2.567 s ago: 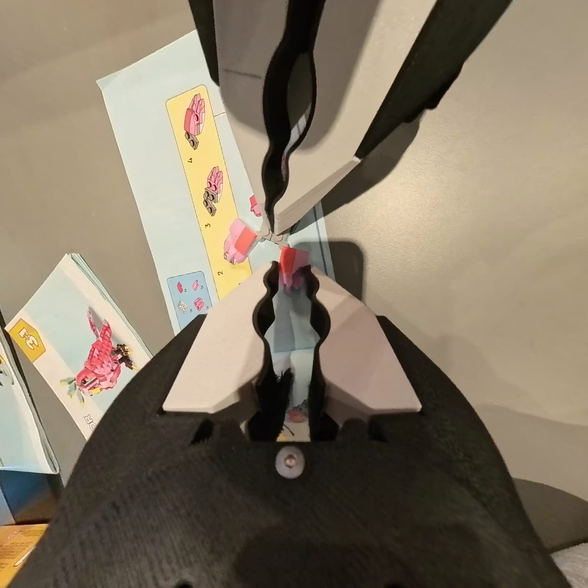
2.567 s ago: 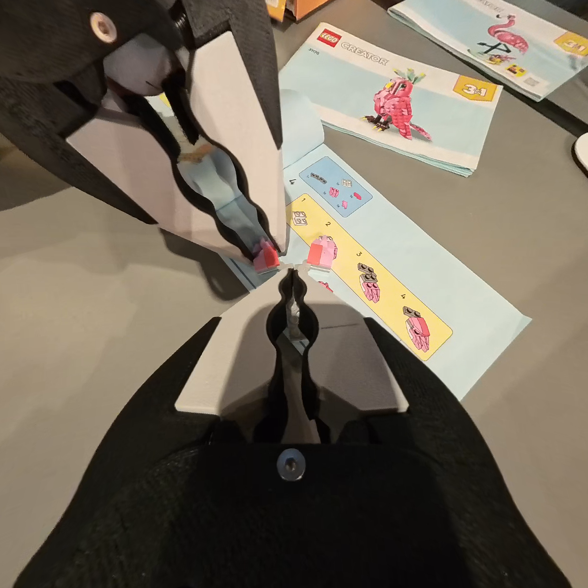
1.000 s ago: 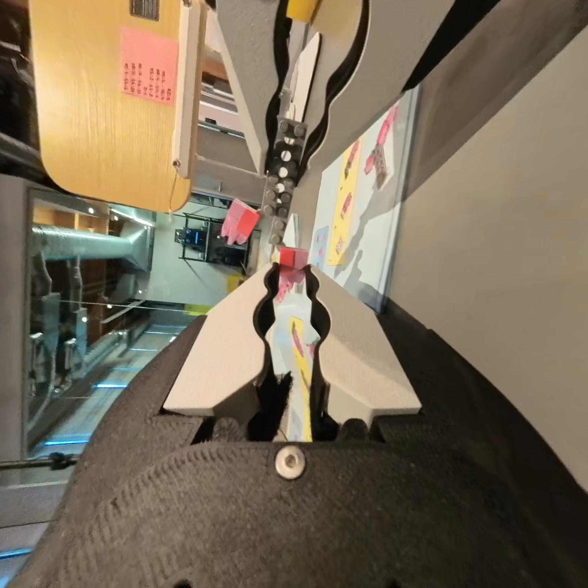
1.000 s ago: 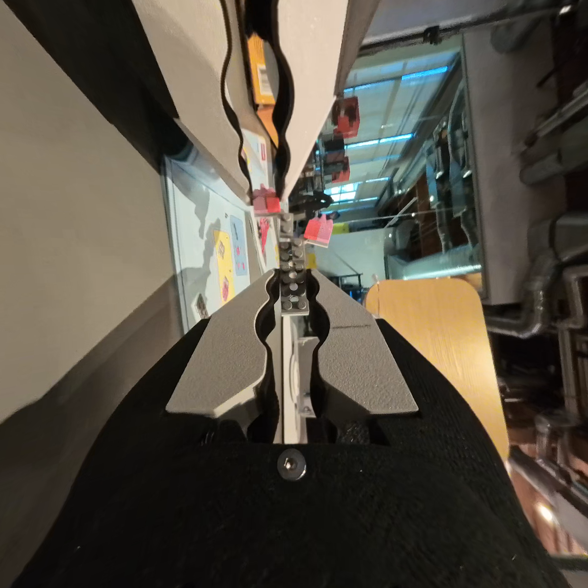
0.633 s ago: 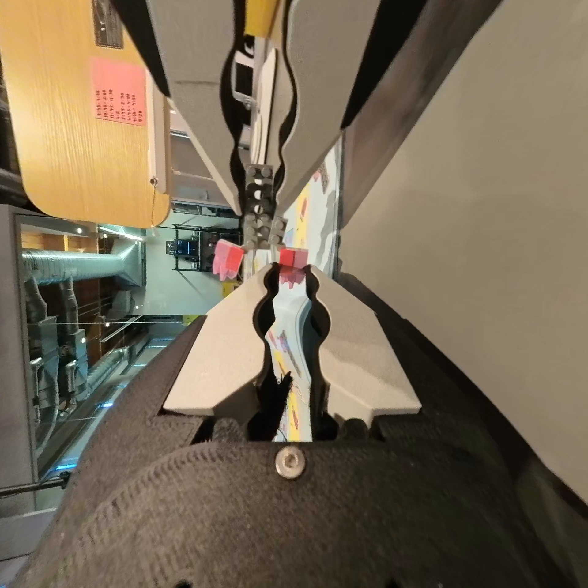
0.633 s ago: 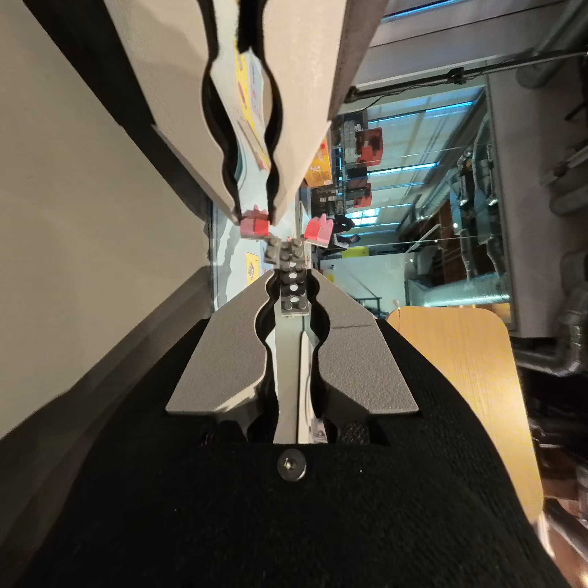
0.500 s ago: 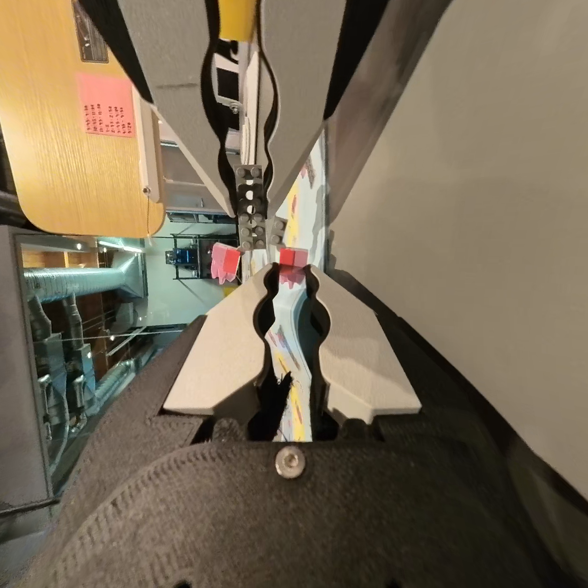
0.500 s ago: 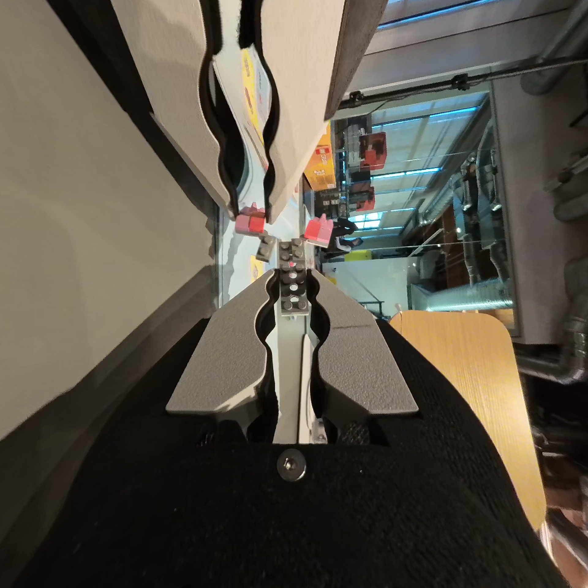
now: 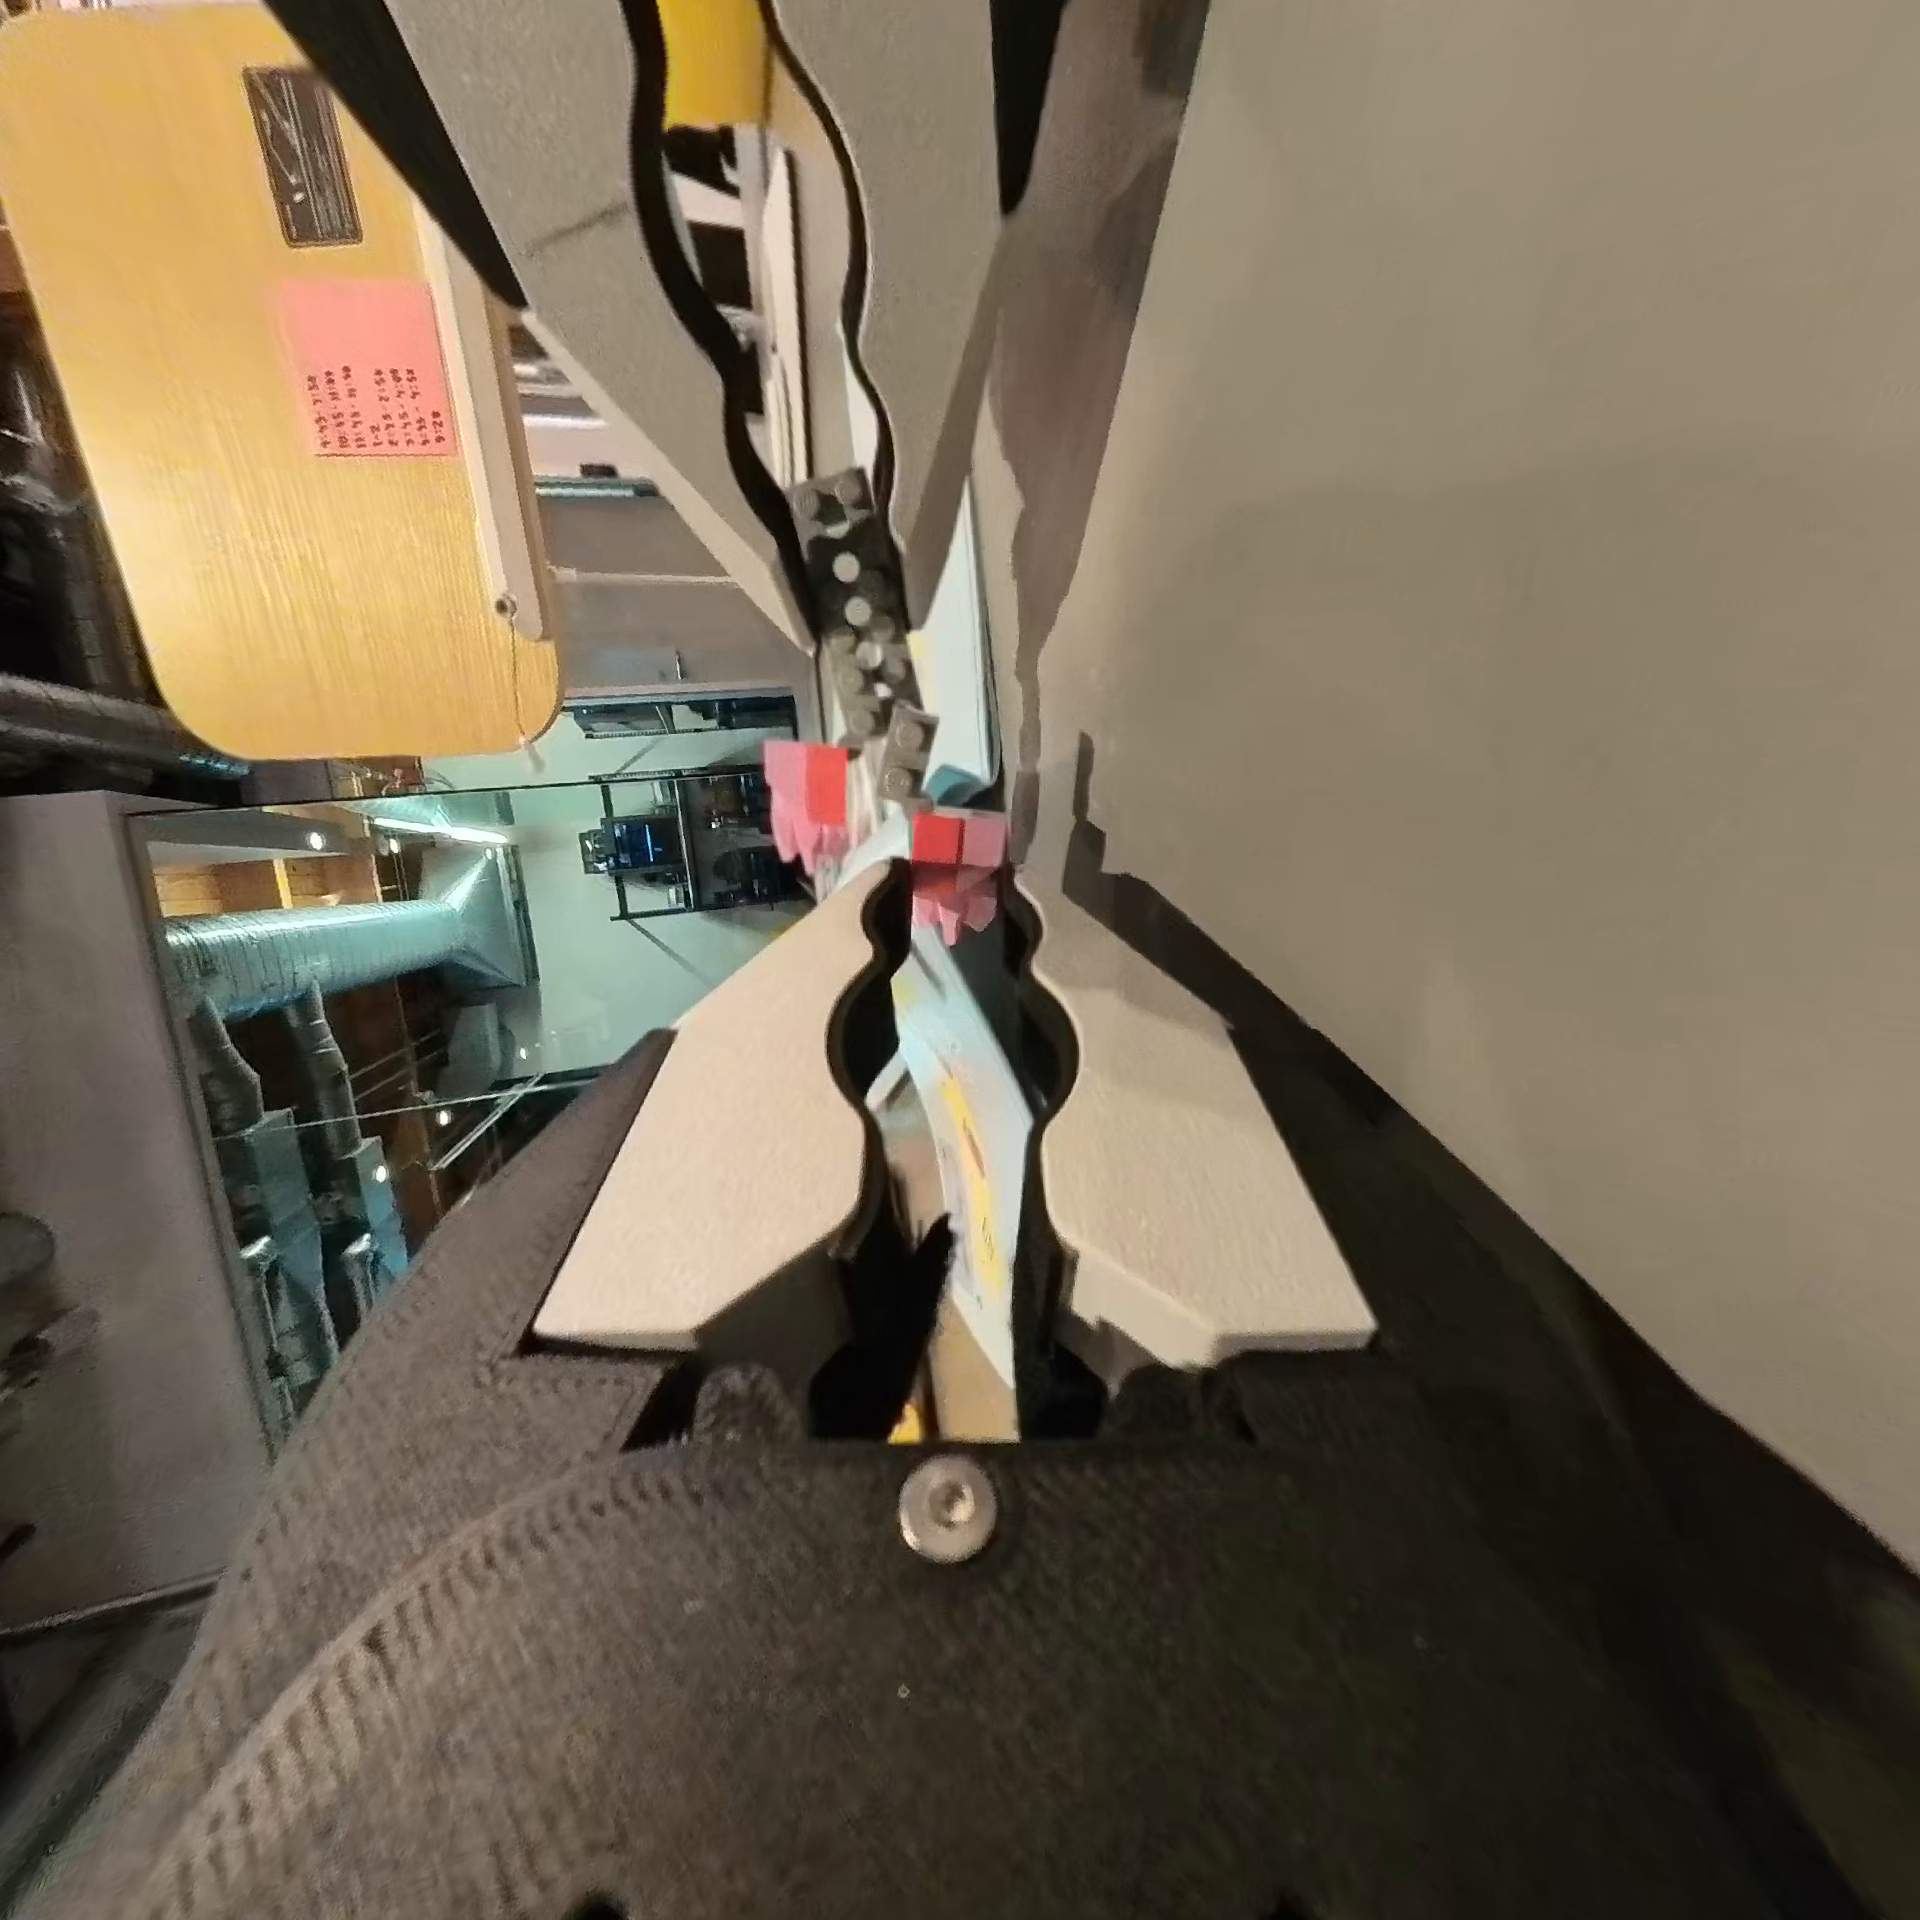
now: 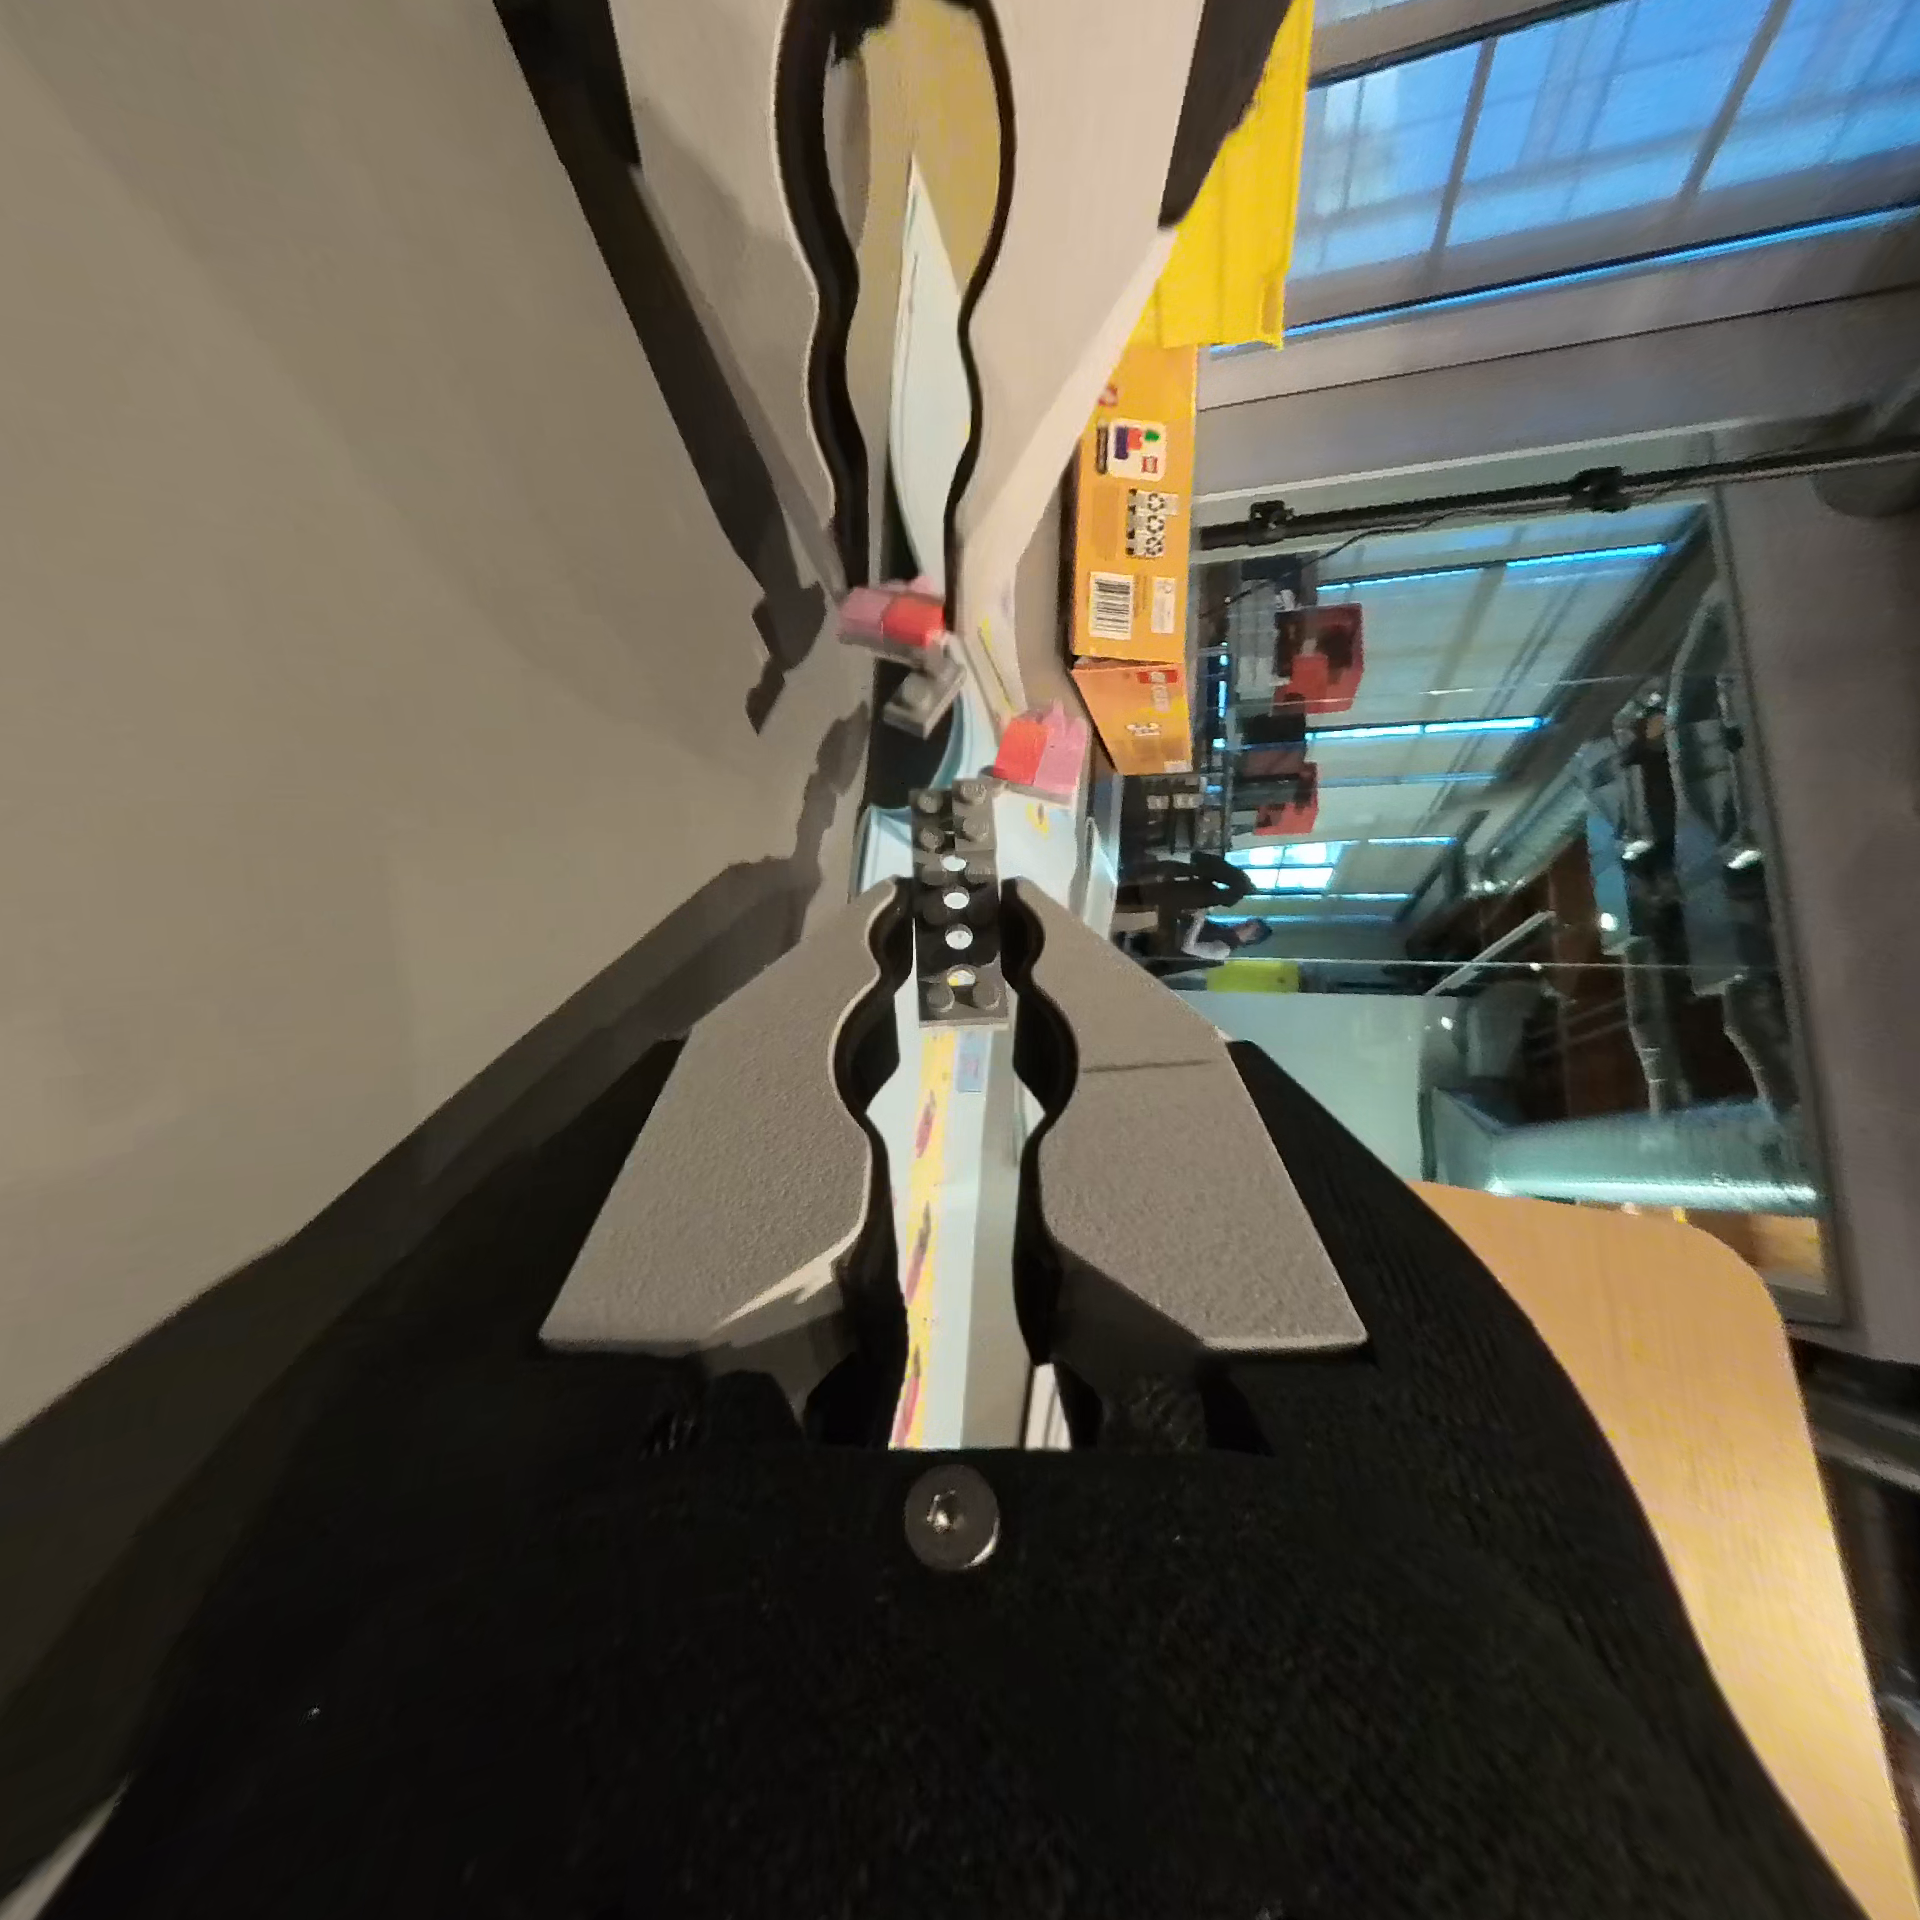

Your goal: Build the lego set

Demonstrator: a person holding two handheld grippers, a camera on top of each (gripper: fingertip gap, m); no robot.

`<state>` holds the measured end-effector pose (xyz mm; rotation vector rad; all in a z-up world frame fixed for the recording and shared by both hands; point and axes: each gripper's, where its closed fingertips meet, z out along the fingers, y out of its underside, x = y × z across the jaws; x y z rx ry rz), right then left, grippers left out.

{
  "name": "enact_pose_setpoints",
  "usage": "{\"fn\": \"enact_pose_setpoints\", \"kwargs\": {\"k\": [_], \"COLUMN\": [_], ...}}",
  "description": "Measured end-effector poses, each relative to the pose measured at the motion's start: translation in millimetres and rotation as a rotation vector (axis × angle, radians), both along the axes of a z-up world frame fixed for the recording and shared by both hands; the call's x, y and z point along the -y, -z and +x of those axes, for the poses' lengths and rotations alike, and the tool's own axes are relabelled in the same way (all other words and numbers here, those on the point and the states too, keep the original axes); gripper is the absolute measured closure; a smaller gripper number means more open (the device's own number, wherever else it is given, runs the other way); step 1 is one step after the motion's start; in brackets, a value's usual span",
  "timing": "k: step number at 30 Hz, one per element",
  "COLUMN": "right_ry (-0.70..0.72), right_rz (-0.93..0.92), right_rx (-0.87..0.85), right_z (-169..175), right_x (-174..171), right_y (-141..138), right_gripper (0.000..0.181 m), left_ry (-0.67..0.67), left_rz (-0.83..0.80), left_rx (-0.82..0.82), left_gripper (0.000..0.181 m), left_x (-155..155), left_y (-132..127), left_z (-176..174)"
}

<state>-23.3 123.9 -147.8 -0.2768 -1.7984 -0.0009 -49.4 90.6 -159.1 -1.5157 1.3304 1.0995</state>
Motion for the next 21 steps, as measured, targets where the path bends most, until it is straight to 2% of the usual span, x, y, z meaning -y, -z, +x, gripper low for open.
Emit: {"fn": "enact_pose_setpoints", "kwargs": {"k": [5,8,16,21], "right_ry": [-0.01,-0.025,-0.069,-0.081], "right_rz": [0.013,0.019,0.016,0.003], "right_rx": [-0.032,-0.045,-0.07,-0.078], "right_z": [-0.6,-1.1,-0.1,0.9], "right_x": [2.1,6.4,18.3,21.4], "right_y": [-4.7,-6.3,-10.6,-12.5], "right_gripper": [0.167,0.167,0.167,0.167], "left_ry": [-0.038,-0.081,-0.245,-0.276], "left_rz": [-0.089,-0.26,-0.607,-0.636], "left_rx": [0.044,0.134,0.392,0.437], "left_gripper": [0.165,0.166,0.166,0.166], "left_x": [16.2,31.8,61.0,63.5], "left_y": [4.6,17.2,19.8,21.9], "left_z": [-10.3,-13.6,-24.2,-29.6]}}
